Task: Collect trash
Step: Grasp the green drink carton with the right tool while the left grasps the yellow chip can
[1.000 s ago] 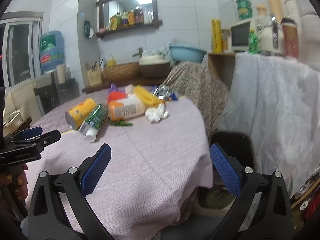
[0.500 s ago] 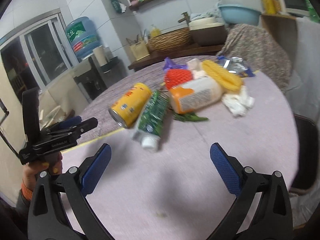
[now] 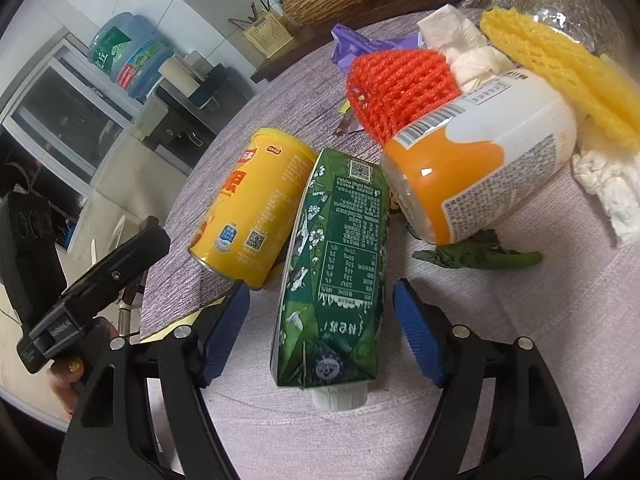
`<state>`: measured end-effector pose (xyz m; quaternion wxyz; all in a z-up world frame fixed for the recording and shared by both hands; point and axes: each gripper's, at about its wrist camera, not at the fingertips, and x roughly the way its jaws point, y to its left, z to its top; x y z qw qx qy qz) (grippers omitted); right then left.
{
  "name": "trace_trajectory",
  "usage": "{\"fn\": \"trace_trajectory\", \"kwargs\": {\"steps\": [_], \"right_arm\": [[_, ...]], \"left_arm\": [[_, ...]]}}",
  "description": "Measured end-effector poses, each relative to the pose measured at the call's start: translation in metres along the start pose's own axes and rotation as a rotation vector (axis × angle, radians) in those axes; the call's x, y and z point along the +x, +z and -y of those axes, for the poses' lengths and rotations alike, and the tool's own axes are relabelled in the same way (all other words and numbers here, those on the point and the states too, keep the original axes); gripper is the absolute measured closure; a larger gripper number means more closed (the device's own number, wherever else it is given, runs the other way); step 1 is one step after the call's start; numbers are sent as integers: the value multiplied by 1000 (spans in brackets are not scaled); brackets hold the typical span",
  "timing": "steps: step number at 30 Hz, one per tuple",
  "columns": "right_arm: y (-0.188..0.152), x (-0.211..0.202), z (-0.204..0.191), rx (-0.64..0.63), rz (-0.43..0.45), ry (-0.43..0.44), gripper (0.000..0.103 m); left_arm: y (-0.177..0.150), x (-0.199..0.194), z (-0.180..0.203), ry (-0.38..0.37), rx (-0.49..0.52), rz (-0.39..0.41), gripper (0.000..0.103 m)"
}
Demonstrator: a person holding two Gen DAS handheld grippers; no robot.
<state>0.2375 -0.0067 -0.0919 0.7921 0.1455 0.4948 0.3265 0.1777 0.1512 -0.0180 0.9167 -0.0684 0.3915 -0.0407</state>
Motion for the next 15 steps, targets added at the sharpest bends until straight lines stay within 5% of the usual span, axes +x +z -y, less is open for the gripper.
{"fn": "trace_trajectory", "kwargs": {"steps": [3,8,15], "right_arm": [[-1,8,7,23,-20,14,50],[-11,0,1,-23,-3,15,52],[-33,-32,-3,-97,29,15,52]], "left_arm": [[6,13,2,-26,5,-51,11],[15,33,15,-17,52,-126,25],[28,70,29,68,182,-228,25]]}}
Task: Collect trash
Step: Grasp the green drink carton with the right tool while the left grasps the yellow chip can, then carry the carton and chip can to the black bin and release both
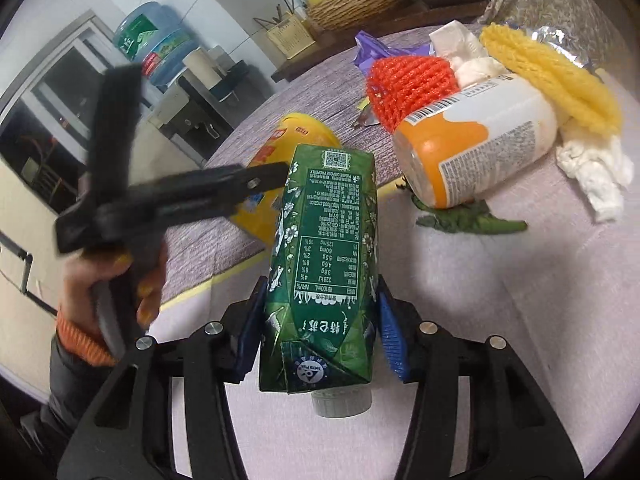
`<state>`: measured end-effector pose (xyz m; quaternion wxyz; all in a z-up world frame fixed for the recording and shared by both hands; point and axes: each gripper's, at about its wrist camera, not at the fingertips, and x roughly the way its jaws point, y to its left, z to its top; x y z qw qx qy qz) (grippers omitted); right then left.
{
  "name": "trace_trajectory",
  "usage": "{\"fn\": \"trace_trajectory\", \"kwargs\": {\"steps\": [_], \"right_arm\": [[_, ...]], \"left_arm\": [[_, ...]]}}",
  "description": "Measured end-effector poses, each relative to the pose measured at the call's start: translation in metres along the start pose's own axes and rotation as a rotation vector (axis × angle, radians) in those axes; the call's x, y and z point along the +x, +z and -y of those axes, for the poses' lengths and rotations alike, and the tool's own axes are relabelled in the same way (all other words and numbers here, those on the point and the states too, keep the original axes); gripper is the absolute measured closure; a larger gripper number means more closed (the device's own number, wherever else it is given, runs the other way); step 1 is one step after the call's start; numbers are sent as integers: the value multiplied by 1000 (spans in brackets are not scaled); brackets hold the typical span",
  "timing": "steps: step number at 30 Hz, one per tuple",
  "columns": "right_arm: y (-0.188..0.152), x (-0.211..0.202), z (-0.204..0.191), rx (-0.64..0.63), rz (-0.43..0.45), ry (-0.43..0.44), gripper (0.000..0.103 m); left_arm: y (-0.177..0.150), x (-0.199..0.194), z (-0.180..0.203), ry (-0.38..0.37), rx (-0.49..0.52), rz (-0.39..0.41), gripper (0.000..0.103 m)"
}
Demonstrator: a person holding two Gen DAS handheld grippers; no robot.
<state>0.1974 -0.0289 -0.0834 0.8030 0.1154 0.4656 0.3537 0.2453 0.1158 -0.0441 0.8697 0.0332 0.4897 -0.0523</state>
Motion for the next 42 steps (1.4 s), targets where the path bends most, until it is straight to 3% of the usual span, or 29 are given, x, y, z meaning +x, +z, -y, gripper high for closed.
{"fn": "trace_trajectory", "kwargs": {"steps": [2,5,7,16,22,27,31,34,37,42], "right_arm": [[-9,-12,-2,-26,11,-15,52],[-24,-31,-2,-63,45,-49,52],[-33,-44,0,-79,68,-71,52],[-54,-90,21,-91,155,-101,52],[-77,-133,45,-61,254,-116,52],[-79,-188,97,60,381,-240,52],[-74,-219,171,211,425,-419,51],[-70,-215,233,299,368,-514,51],[-73,-190,287,382,271,-534,51],[-81,-139,360,502,113,-518,52]], "left_arm": [[4,12,3,13,26,-43,26],[9,25,7,44,49,-76,37],[9,28,5,60,41,-75,37],[-20,7,5,59,-12,11,38],[-52,-47,31,-42,-38,145,38],[-52,-84,99,-188,61,238,38],[-25,-81,167,-367,148,235,38],[1,-61,225,-425,223,215,38],[26,-38,285,-487,269,168,38],[53,2,355,-459,295,106,38]]}}
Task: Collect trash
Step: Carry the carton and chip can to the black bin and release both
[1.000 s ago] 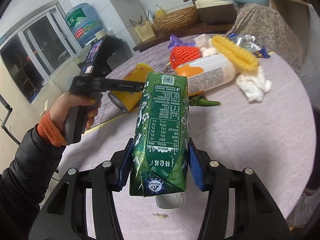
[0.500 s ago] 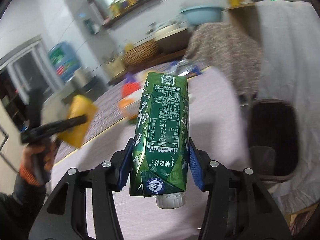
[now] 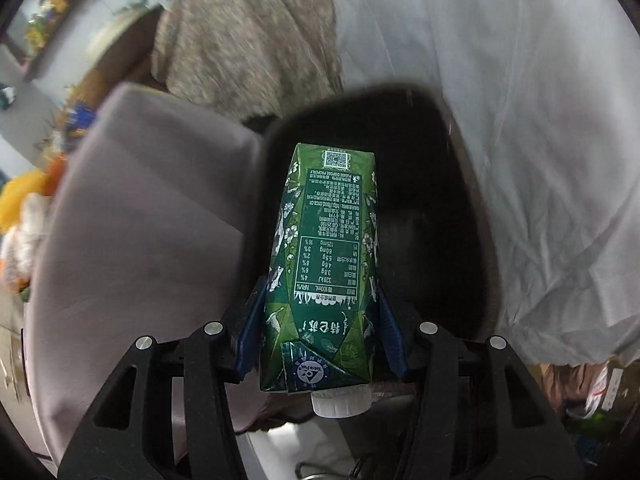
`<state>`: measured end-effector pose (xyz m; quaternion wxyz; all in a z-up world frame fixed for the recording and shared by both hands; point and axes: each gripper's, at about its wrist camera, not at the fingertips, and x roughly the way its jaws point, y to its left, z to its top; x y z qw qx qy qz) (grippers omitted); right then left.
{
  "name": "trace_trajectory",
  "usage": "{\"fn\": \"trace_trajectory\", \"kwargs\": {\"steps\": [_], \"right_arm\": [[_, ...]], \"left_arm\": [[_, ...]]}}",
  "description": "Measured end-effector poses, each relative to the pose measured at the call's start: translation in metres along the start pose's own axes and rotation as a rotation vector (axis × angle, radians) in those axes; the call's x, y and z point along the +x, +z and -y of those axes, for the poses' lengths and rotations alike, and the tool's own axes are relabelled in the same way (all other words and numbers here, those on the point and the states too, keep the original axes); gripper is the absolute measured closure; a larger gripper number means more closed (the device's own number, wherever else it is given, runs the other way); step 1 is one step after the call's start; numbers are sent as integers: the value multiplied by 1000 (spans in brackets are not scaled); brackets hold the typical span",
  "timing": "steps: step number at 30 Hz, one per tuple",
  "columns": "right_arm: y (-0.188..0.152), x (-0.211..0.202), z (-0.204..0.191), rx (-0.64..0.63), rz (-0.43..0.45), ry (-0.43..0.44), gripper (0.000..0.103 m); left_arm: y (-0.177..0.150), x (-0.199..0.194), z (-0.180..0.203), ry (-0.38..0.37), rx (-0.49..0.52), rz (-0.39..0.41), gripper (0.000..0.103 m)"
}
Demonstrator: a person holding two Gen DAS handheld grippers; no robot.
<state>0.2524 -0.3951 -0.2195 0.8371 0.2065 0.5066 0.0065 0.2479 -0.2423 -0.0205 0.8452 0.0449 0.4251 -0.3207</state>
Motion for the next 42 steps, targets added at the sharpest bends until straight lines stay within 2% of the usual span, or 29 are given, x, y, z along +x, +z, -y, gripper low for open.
{"fn": "trace_trajectory", "kwargs": {"steps": [6,14,15,16,18,25,30,34,38,40,42], "right_arm": [[7,76,15,32,-190,-57,51],[14,133,7,-53,-401,-174,51],[14,135,7,-57,-412,-175,49],[15,135,6,-57,-415,-169,41],[18,129,6,-36,-395,-146,30],[18,54,10,-39,-205,-74,30],[-15,-10,32,-7,-74,-76,30],[-36,-43,44,49,2,-102,30],[-53,-67,54,95,37,-112,30],[-59,-73,58,121,41,-107,30],[-65,-80,60,132,45,-111,30]], "left_arm": [[13,60,11,17,-41,-94,38],[26,120,13,75,-68,-163,38],[27,126,15,80,-69,-172,38],[28,133,15,89,-73,-182,38],[30,144,15,95,-85,-201,38],[35,176,19,114,-98,-253,38],[32,212,22,130,-106,-324,38],[22,240,24,125,-85,-392,38],[8,260,25,134,-75,-453,37],[5,265,25,134,-79,-494,32],[5,261,26,123,-68,-484,32]]}}
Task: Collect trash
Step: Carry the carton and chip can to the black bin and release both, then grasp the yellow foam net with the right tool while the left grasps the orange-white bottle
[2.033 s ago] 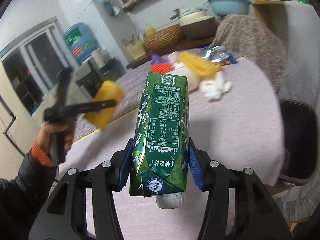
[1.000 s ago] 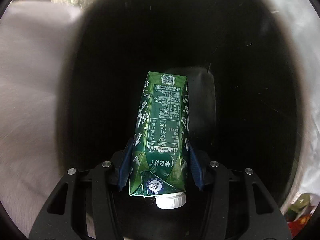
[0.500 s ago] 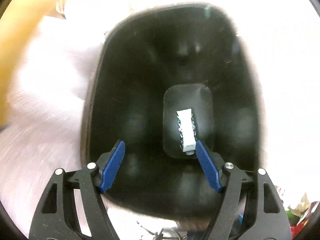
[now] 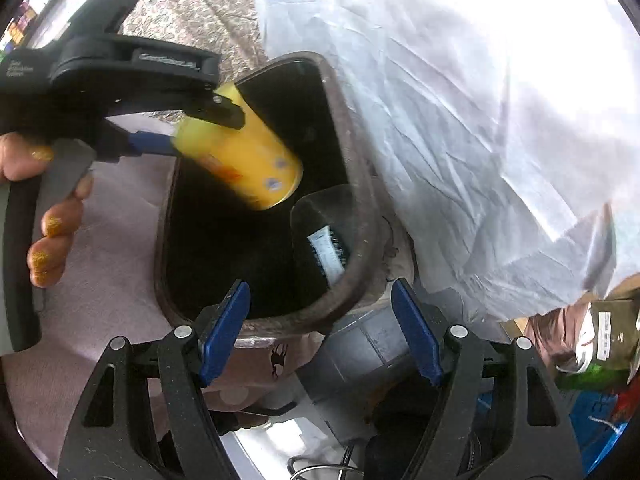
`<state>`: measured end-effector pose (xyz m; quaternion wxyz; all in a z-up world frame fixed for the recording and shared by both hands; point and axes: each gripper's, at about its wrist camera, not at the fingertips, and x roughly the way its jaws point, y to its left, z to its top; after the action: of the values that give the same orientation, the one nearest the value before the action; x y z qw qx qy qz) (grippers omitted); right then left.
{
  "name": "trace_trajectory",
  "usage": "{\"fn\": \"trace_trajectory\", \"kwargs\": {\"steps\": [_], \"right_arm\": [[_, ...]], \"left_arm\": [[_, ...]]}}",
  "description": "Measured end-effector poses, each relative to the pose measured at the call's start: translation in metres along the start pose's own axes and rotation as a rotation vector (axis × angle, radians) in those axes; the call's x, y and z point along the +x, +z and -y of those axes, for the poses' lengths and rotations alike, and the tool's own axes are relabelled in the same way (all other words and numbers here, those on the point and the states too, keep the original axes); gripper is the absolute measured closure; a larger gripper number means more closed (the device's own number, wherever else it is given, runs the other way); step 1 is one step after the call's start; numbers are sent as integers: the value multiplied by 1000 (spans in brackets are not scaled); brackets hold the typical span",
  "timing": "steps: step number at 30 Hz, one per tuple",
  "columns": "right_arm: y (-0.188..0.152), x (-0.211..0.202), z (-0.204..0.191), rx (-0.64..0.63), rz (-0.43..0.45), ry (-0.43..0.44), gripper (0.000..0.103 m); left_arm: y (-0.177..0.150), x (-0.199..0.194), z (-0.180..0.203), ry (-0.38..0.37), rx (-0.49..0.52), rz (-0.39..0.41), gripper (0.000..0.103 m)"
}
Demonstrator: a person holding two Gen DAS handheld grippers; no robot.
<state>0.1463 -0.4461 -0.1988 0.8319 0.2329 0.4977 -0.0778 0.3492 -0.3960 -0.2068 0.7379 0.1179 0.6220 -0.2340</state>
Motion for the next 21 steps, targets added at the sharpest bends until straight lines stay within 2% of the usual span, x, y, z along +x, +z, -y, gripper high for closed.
{"fn": "trace_trajectory", "kwargs": {"steps": [3,6,9,12,16,21], "right_arm": [[11,8,2,13,17,-11,30],[15,9,-5,7,29,-10,30],[12,14,-9,-2,57,-25,30],[10,12,-16,-13,90,-17,30],[7,-13,-36,-42,168,31,30],[1,-42,-80,-150,243,117,30]], "left_arm": [[-3,-23,1,-9,22,59,23],[-11,-48,-1,-39,19,95,23],[-24,-79,-6,-52,46,164,23],[-55,-124,-16,-59,90,268,19],[-105,-177,-41,-33,124,407,11],[-171,-228,-101,22,74,547,7]]}}
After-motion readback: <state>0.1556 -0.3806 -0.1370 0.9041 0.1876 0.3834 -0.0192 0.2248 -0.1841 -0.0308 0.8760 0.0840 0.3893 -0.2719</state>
